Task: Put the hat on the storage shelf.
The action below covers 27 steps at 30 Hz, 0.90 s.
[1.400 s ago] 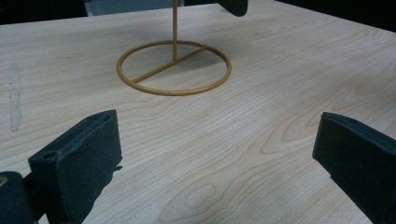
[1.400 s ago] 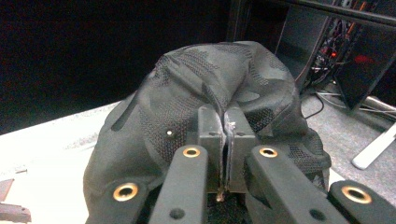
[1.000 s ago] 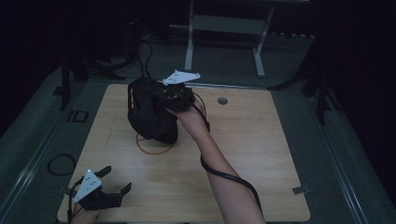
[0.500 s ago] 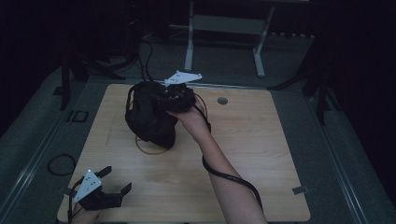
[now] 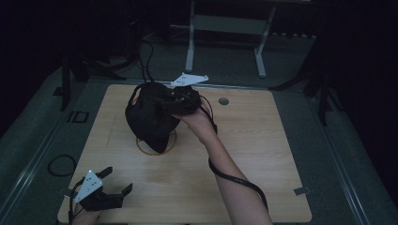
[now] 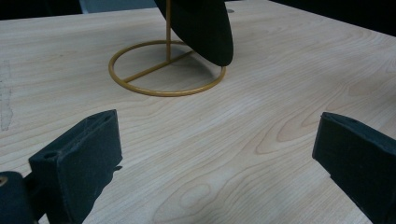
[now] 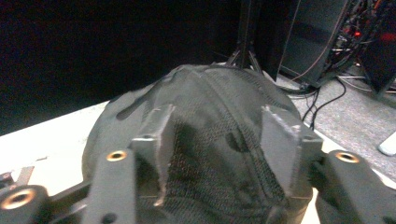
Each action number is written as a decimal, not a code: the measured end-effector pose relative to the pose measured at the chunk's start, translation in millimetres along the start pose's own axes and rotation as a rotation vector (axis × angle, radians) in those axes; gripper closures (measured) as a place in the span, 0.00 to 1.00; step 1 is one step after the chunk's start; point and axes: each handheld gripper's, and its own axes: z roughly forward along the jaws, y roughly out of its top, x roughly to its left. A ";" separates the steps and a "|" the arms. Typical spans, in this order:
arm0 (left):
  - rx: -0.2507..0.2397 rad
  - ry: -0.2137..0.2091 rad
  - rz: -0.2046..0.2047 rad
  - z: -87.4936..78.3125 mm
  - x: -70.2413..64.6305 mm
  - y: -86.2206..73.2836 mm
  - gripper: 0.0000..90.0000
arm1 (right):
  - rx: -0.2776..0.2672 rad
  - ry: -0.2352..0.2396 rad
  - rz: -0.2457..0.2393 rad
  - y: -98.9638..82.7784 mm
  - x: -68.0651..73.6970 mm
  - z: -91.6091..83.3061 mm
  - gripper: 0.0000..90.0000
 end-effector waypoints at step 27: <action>0.000 0.004 0.000 -1.2 0.2 -1.3 0.02 | -0.018 0.078 -0.078 -49.4 1.1 -27.3 0.16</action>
